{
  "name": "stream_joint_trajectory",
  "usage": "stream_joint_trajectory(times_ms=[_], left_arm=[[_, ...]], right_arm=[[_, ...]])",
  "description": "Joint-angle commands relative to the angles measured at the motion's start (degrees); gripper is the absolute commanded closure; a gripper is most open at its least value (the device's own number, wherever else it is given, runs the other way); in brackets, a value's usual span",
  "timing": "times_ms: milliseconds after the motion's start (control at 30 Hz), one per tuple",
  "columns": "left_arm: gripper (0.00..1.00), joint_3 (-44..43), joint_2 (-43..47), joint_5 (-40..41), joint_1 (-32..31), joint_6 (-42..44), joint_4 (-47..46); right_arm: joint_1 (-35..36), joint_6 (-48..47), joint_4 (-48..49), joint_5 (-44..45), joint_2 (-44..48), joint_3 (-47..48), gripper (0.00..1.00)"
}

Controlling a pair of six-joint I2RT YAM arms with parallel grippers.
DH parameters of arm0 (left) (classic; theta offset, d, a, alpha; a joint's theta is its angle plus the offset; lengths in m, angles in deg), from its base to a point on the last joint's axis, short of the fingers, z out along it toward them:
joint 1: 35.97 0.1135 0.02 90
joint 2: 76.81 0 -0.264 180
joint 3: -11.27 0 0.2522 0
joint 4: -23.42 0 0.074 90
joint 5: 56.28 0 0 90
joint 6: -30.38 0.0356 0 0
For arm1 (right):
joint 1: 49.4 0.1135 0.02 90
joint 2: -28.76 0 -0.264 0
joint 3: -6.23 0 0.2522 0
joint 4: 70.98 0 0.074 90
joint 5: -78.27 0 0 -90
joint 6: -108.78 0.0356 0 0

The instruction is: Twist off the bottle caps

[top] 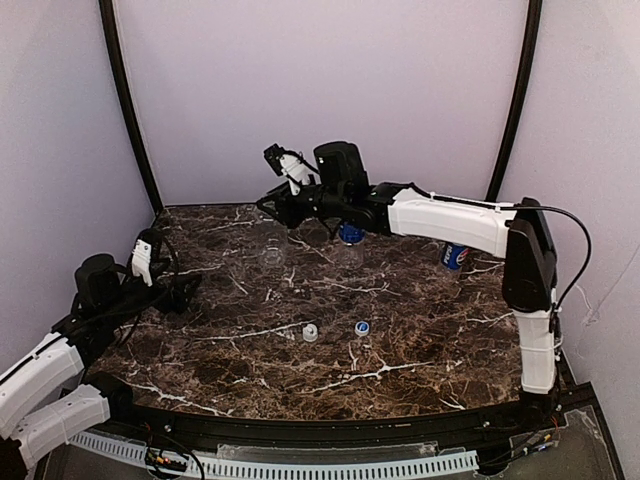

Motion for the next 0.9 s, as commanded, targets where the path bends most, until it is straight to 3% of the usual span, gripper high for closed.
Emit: stream_joint_trajectory(times_ms=[0,267,667,800,867], left_arm=[[0.01,2.7,1.7,3.3,2.7,-6.2,-0.6],[0.01,6.4,3.7,2.7,6.3,-10.2,-0.7],[0.01,6.6,4.1,0.8,7.1,-10.2,-1.2],[0.01,6.6,3.9,0.5,7.2,-10.3,-1.4],[0.01,6.6,3.9,0.4,7.1,-10.3,-1.4]], right_arm=[[-2.4,-0.8,0.0,8.3,-6.1,1.5,1.00],[-6.0,-0.3,8.9,9.4,-11.5,-0.5,1.00],[-6.7,-0.3,10.5,9.7,-14.4,-0.3,0.99],[-6.7,-0.4,9.1,9.3,-13.8,0.0,0.55],[-6.7,-0.9,8.5,9.1,-13.0,0.2,0.38]])
